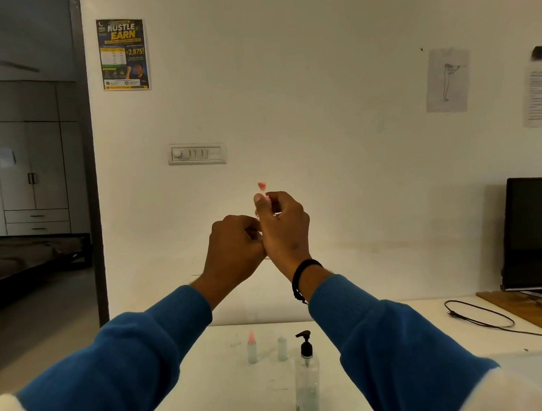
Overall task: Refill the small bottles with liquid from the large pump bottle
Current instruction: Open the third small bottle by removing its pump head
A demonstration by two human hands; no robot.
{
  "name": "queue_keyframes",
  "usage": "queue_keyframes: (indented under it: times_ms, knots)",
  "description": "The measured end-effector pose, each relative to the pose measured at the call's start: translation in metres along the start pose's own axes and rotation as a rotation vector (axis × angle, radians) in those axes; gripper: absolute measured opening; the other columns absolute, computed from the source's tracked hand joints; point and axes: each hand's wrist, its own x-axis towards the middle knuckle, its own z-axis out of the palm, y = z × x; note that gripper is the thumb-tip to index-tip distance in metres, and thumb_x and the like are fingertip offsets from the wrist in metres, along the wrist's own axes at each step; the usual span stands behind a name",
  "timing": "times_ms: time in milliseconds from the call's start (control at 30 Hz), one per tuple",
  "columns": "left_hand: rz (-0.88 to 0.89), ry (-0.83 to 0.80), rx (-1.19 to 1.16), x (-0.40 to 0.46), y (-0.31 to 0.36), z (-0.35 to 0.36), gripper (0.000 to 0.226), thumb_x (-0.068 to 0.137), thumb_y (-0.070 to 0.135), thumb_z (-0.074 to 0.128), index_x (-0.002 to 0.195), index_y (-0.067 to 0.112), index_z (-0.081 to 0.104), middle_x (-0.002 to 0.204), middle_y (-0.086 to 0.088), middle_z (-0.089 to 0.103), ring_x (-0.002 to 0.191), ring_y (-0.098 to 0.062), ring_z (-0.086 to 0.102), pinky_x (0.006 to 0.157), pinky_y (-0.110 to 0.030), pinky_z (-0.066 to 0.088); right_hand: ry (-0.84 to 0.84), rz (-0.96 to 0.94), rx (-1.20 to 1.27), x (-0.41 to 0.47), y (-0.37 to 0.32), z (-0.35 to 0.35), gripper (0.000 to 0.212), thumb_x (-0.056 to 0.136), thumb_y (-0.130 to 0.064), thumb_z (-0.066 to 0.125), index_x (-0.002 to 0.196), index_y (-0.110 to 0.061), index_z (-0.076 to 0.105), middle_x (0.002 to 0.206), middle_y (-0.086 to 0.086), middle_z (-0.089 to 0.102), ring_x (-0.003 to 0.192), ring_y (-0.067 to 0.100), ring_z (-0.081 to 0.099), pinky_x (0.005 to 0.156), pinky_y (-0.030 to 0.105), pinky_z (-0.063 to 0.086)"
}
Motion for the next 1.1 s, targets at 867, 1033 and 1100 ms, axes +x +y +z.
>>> queue_keyframes:
  times_ms: [867,1033,1100]
  knots:
    - [0.012,0.034,-0.027,0.0017,-0.0058,0.0032,0.012,0.085,0.014,0.076,0.093,0.006,0.08,0.071,0.001,0.069,0.06,-0.009,0.06,0.065,-0.017,0.043,0.029,0.0,0.05,-0.0008,0.0039,0.004,0.027,0.106,-0.036,0.052,0.118,-0.015,0.064,0.101,-0.001,0.072,0.092,0.014,0.068,0.087,0.035,0.06]
    - [0.03,0.032,-0.016,0.002,-0.0054,0.0028,0.012,0.087,0.016,0.075,0.092,0.007,0.08,0.072,0.0,0.071,0.061,-0.011,0.062,0.065,-0.019,0.045,0.033,-0.015,0.041,-0.0013,0.0043,0.0016,0.018,0.102,-0.032,0.062,0.114,-0.019,0.06,0.104,-0.003,0.071,0.095,0.013,0.067,0.08,0.026,0.056]
    - [0.029,0.026,-0.016,0.0022,-0.0051,0.0027,0.011,0.085,0.014,0.075,0.092,0.007,0.08,0.07,0.001,0.07,0.06,-0.011,0.061,0.064,-0.02,0.046,0.045,-0.021,0.03,-0.0006,0.005,0.0027,0.017,0.106,-0.029,0.055,0.111,-0.015,0.064,0.1,-0.001,0.072,0.092,0.013,0.067,0.081,0.026,0.055]
